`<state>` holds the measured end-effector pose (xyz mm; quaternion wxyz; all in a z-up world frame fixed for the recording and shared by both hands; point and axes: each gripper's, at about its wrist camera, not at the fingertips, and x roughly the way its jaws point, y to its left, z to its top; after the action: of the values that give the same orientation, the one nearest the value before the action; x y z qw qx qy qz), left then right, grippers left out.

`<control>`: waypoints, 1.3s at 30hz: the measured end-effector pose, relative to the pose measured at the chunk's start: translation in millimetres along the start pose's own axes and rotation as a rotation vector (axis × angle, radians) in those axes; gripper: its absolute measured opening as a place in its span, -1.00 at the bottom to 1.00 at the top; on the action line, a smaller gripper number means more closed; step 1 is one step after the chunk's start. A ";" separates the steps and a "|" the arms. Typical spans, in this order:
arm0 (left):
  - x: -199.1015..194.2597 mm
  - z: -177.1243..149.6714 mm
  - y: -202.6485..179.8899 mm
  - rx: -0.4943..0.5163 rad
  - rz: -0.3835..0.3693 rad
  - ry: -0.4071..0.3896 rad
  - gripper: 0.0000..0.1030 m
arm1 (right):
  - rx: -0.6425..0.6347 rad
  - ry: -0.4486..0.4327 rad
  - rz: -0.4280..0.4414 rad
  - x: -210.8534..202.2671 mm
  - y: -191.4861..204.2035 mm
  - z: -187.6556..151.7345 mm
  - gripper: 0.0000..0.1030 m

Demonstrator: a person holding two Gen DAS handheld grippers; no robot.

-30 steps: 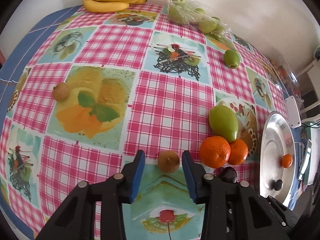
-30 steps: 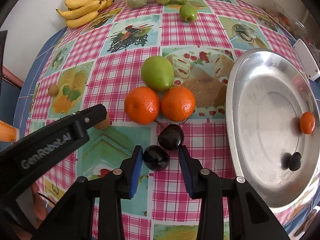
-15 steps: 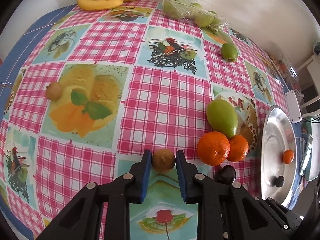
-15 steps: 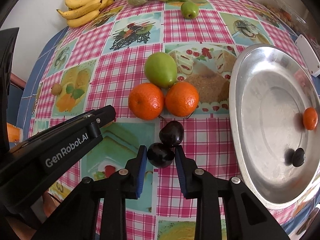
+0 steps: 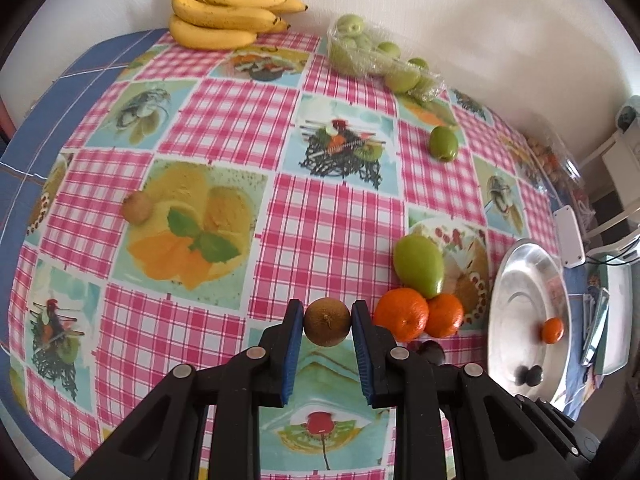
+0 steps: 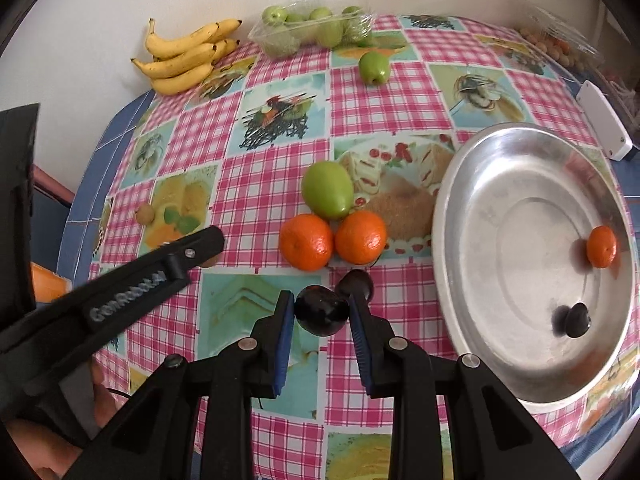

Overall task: Organize fruits
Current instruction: 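Grasp the second dark plum with the right tool while the left tool grasps the kiwi, then carry both fruits over the steel bowl and open the left tool to drop the kiwi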

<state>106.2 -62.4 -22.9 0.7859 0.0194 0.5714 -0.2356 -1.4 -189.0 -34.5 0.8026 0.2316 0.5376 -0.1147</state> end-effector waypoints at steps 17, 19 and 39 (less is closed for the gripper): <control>-9.7 -7.0 -37.7 0.065 -0.032 -0.018 -0.49 | 0.182 -0.018 -0.078 -20.5 -79.5 7.6 -0.43; -9.0 -11.0 -52.0 0.097 -0.035 -0.016 -0.49 | 0.210 -0.022 -0.087 -24.1 -92.9 5.6 -0.43; 5.7 -60.8 -164.8 0.370 -0.089 0.028 -0.48 | 0.375 -0.071 -0.165 -60.2 -184.0 -16.1 -0.43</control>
<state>-11.2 -192.5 -9.8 0.7495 0.1416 0.5296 -0.3710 -117.9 -344.3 -30.1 0.7518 0.3280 0.4953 -0.2861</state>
